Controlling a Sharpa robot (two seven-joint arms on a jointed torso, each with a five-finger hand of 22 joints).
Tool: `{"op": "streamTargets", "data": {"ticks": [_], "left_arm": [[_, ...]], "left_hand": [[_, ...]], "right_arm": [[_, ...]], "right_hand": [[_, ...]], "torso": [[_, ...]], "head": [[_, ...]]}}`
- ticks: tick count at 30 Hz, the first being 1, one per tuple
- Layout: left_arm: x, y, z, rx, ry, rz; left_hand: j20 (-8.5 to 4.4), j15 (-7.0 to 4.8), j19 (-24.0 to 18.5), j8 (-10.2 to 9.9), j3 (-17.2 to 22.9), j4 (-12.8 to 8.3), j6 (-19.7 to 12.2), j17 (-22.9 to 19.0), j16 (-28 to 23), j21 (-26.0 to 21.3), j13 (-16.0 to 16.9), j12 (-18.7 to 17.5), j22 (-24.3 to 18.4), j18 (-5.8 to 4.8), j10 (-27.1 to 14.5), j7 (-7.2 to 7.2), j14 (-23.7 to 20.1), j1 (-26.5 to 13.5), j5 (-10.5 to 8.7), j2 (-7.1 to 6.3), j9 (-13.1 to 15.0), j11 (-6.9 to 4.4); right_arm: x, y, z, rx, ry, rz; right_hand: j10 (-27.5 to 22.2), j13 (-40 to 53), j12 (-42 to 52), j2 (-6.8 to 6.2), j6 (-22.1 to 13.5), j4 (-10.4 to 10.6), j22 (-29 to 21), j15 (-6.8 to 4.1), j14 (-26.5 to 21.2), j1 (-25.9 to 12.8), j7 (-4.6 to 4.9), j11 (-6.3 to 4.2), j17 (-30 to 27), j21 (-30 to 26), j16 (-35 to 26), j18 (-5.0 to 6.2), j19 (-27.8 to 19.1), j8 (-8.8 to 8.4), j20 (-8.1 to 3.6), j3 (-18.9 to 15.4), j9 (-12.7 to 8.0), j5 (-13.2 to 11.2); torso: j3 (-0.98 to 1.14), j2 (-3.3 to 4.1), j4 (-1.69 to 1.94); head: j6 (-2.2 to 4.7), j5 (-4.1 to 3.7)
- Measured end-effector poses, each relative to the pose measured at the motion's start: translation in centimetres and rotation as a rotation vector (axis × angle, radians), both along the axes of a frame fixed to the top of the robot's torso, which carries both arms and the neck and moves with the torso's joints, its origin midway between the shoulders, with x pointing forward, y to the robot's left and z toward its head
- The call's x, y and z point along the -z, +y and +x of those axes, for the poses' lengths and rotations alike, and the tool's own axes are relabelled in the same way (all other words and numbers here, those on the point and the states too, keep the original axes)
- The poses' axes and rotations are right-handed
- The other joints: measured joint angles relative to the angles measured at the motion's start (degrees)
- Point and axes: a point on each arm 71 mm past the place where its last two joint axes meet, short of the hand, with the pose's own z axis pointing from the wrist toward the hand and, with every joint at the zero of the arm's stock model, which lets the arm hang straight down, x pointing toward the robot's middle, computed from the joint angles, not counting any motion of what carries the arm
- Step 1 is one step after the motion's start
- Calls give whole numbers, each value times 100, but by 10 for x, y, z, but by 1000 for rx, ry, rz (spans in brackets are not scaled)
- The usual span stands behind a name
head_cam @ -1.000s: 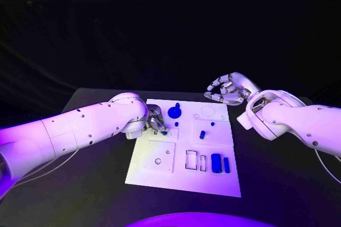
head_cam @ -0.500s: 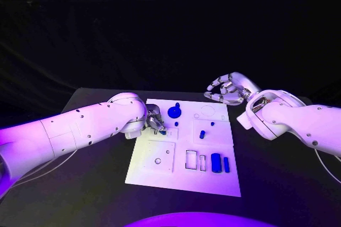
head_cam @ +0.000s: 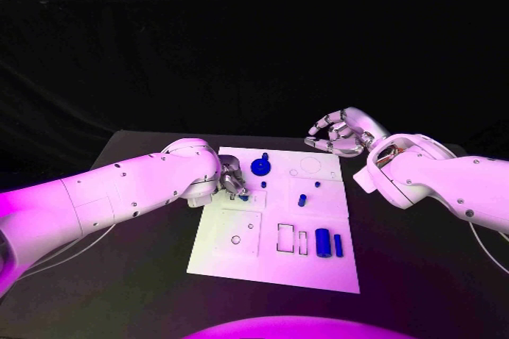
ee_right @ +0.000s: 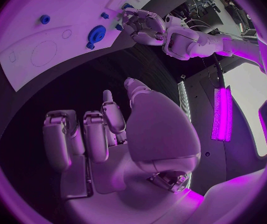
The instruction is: Assemble the parts on the task board
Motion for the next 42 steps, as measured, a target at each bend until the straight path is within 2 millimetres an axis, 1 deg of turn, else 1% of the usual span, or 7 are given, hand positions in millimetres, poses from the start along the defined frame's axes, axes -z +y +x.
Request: {"op": "streamTargets", "data": {"ticks": [10,16,19,23,29,31,42], "left_arm": [[1,-2,-1,7,1,0],[1,-2,-2,9,2,0],[1,-2,-2,9,0,-1],[1,-1,-4,6,-5,-7],[1,3,-7,-13,-28,-29],[0,4,-7,-24,-44,-45],[-1,7,-14,-72,-122,-132]], "left_hand": [[1,0,41,11,0,0,21,-1,35,0,27,12,22,0,32,-3,0,-15,6,-15,-1,-31],[1,0,44,23,0,0,8,-1,45,21,51,43,48,0,53,-32,0,-37,6,-22,-1,-12],[-9,-2,93,33,0,-1,7,-1,45,21,72,50,48,0,82,-32,-2,-60,7,-30,0,-41],[-10,-42,134,38,-17,-18,29,-1,68,47,108,97,48,1,133,-54,0,-68,103,-39,6,-51],[-11,-42,174,68,-17,-18,31,-1,89,68,129,104,47,0,174,-56,0,-83,152,-53,6,-51],[-41,-42,205,68,-17,-18,32,-1,89,93,137,104,47,-89,174,-56,0,-83,152,-53,6,-51],[-40,-41,246,68,-12,-23,42,-2,89,115,151,133,46,-90,195,-65,0,-98,177,-68,6,-72]], "right_arm": [[0,0,0,0,0,0],[1,0,0,0,1,0],[1,0,0,0,2,0],[1,0,0,0,2,0],[1,-1,0,1,2,-1],[1,-1,-1,2,2,-1],[1,-4,-1,6,2,-1]], "right_hand": [[0,0,0,0,0,0,-1,0,0,0,0,0,4,0,0,0,0,0,0,0,0,0],[0,0,0,17,0,0,-1,0,0,-17,0,0,4,0,0,0,0,0,0,0,0,0],[0,0,0,31,0,0,-2,0,0,-31,0,0,4,0,0,0,0,0,0,0,0,0],[0,0,0,30,0,0,-2,0,0,-31,0,0,3,0,0,0,0,0,0,0,0,0],[0,0,0,30,0,0,-2,0,0,-31,0,0,3,0,0,0,0,0,0,0,-1,0],[0,0,0,30,0,0,-3,0,0,-30,0,0,3,0,0,0,0,0,0,0,-1,0],[0,0,0,30,0,0,-3,0,0,-30,0,0,2,0,0,0,0,23,0,0,-1,30]], "torso": [[3,-1,0],[8,-2,0],[9,-2,1],[9,-2,-3],[9,0,-3],[9,1,-2],[7,-3,13]], "head": [[-5,-6],[-7,0],[-2,1],[4,1],[7,-6],[5,-13],[-19,-40]]}}
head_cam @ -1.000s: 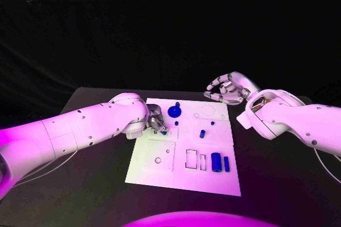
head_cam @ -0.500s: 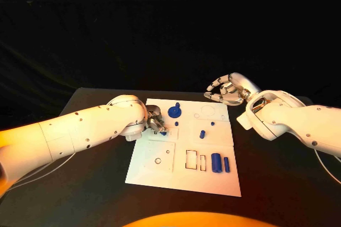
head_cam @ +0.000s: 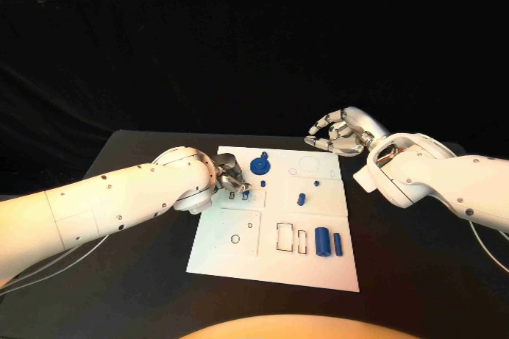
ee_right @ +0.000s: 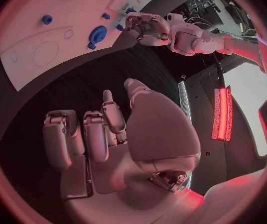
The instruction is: Assemble the parts on the task board
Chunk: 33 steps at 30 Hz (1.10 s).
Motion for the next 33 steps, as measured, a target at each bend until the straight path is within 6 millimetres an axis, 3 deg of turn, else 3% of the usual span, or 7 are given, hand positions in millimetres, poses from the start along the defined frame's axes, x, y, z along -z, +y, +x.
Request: {"op": "streamTargets", "data": {"ticks": [15,33], "left_arm": [[15,3,-2,-28,-50,-11],[16,4,-3,1,-59,25]], "left_hand": [[-21,-20,62,-2,8,-7,8,0,0,24,39,37,-1,1,41,-5,-21,-23,20,-23,1,-1],[-21,-40,62,-3,8,-7,72,0,0,23,40,37,-2,2,90,-30,-1,-36,66,-36,35,-9]], "right_arm": [[0,-1,0,1,0,0],[0,-2,0,3,0,-1]], "right_hand": [[0,0,0,0,0,0,4,0,0,0,0,0,-1,0,0,0,0,0,0,0,0,1],[0,0,0,0,0,0,3,0,0,0,0,0,-2,0,0,0,0,0,0,0,0,0]], "torso": [[-8,-4,-9],[3,3,-15]], "head": [[-8,11],[-41,10]]}}
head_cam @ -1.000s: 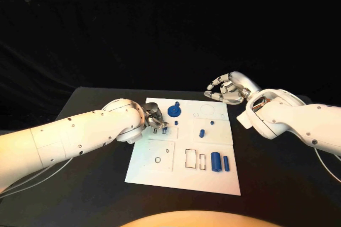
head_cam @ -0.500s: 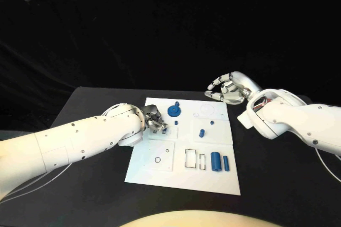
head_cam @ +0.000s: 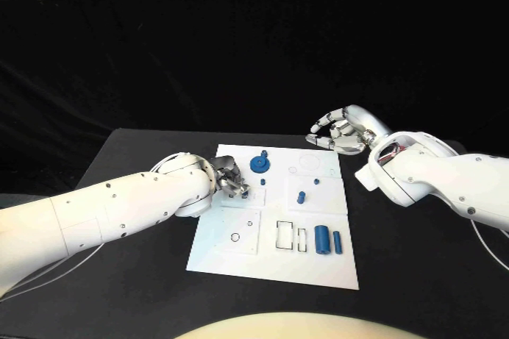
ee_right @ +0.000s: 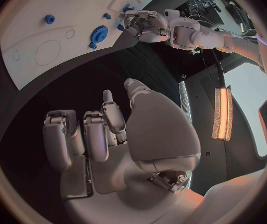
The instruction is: Assemble the parts on the task board
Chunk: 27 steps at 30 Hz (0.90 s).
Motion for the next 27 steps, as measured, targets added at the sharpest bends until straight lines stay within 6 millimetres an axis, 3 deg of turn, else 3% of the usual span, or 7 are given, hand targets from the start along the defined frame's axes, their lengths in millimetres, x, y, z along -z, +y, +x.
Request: {"op": "streamTargets", "data": {"ticks": [27], "left_arm": [[2,1,-2,19,48,18]], "left_hand": [[-20,0,20,10,0,0,1,0,0,-1,-20,0,-1,0,0,0,0,-15,0,15,-26,0]], "right_arm": [[1,0,0,0,1,0]], "right_hand": [[0,0,0,30,0,0,-2,0,0,-30,0,0,4,0,0,0,0,0,0,0,0,0]], "torso": [[-5,-4,6]], "head": [[-11,-9]]}}
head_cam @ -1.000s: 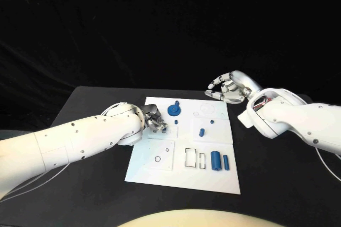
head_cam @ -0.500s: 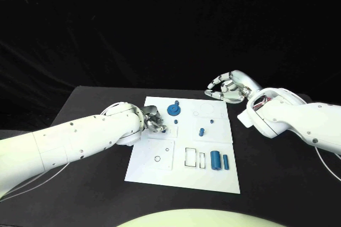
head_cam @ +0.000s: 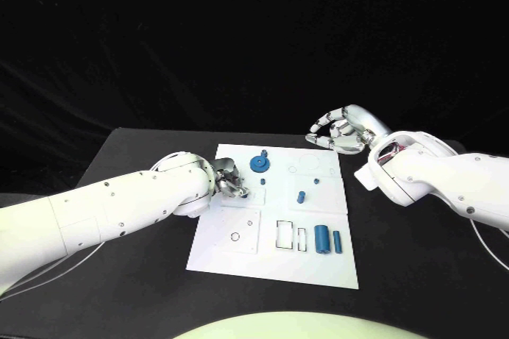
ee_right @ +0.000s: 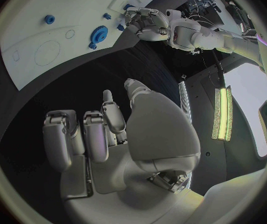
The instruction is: Assemble the parts on the task board
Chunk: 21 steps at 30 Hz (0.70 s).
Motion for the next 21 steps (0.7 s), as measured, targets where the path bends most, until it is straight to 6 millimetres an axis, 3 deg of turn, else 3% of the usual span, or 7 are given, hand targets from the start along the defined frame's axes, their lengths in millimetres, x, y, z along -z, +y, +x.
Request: {"op": "streamTargets", "data": {"ticks": [21], "left_arm": [[-2,-2,4,-9,42,6]], "left_hand": [[0,0,-1,-1,24,24,38,0,23,-3,10,0,-1,1,33,1,0,-9,21,-11,20,-32]], "right_arm": [[0,0,0,-1,0,0]], "right_hand": [[0,0,0,0,0,0,4,0,0,0,0,0,-2,0,0,0,0,0,0,0,0,0]], "torso": [[6,4,-5]], "head": [[-18,-23]]}}
